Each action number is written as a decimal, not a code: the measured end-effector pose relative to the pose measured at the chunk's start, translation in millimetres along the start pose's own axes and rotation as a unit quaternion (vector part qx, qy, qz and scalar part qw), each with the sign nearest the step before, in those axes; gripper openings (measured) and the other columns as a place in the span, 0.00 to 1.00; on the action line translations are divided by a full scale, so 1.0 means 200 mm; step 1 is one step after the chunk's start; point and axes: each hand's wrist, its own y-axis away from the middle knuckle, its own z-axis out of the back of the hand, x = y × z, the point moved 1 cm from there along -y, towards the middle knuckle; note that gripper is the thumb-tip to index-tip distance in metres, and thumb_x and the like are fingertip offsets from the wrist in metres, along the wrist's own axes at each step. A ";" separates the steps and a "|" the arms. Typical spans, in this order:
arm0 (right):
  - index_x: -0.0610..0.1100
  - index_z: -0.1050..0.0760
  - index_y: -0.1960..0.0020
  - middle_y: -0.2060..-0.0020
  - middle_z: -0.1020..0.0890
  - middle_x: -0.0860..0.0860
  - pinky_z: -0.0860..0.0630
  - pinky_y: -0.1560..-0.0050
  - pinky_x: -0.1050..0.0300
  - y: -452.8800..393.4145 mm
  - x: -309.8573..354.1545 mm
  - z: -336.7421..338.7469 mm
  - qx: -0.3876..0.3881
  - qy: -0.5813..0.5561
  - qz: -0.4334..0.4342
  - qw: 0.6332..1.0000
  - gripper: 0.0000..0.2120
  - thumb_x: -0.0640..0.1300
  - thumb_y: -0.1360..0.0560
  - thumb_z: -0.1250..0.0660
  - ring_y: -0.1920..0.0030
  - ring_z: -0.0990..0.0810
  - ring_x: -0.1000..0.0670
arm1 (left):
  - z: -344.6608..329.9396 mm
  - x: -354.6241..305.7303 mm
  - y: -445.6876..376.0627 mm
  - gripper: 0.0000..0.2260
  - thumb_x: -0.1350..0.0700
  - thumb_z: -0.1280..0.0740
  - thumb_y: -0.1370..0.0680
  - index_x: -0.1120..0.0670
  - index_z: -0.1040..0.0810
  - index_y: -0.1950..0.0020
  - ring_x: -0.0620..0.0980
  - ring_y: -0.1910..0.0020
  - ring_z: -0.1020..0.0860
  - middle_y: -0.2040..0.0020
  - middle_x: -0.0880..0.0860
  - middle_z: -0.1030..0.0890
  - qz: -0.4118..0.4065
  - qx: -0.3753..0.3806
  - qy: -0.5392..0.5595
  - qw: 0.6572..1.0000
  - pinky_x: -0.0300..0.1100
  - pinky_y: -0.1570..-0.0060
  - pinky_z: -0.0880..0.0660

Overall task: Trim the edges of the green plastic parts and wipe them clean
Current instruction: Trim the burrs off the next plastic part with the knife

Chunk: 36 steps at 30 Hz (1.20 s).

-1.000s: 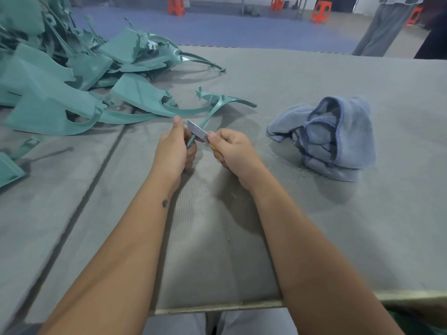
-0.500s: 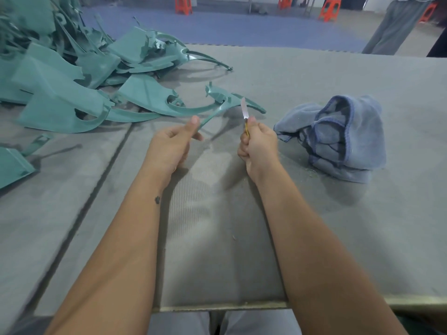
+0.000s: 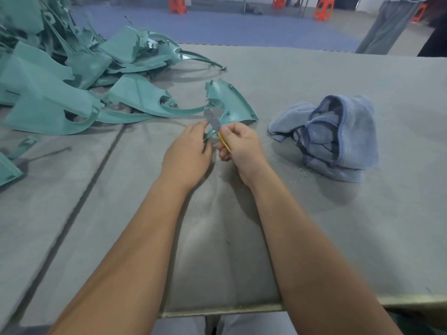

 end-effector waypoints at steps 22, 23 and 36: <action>0.45 0.29 0.62 0.74 0.33 0.52 0.41 0.76 0.66 0.00 0.01 0.00 -0.091 -0.037 -0.022 0.995 0.14 0.37 0.19 0.44 0.77 0.38 0.58 | 0.03 0.03 0.00 0.13 0.50 0.44 0.17 0.53 0.21 0.47 0.59 0.57 0.25 0.62 0.53 0.22 0.094 -0.041 0.033 0.994 0.48 0.62 0.31; 0.45 0.30 0.63 0.75 0.33 0.52 0.41 0.77 0.65 -0.01 0.01 0.02 -0.118 -0.078 -0.043 0.989 0.15 0.37 0.19 0.44 0.78 0.39 0.57 | 0.03 0.03 0.01 0.13 0.51 0.44 0.17 0.53 0.21 0.47 0.58 0.60 0.26 0.66 0.50 0.26 0.094 -0.045 0.036 0.994 0.47 0.64 0.35; 0.44 0.35 0.62 0.74 0.33 0.51 0.41 0.77 0.64 -0.05 -0.01 0.09 -0.192 -0.302 -0.079 0.930 0.14 0.40 0.17 0.46 0.79 0.40 0.56 | 0.07 0.07 0.04 0.12 0.51 0.44 0.17 0.52 0.21 0.47 0.49 0.71 0.34 0.72 0.46 0.32 0.104 -0.065 0.068 0.990 0.45 0.69 0.40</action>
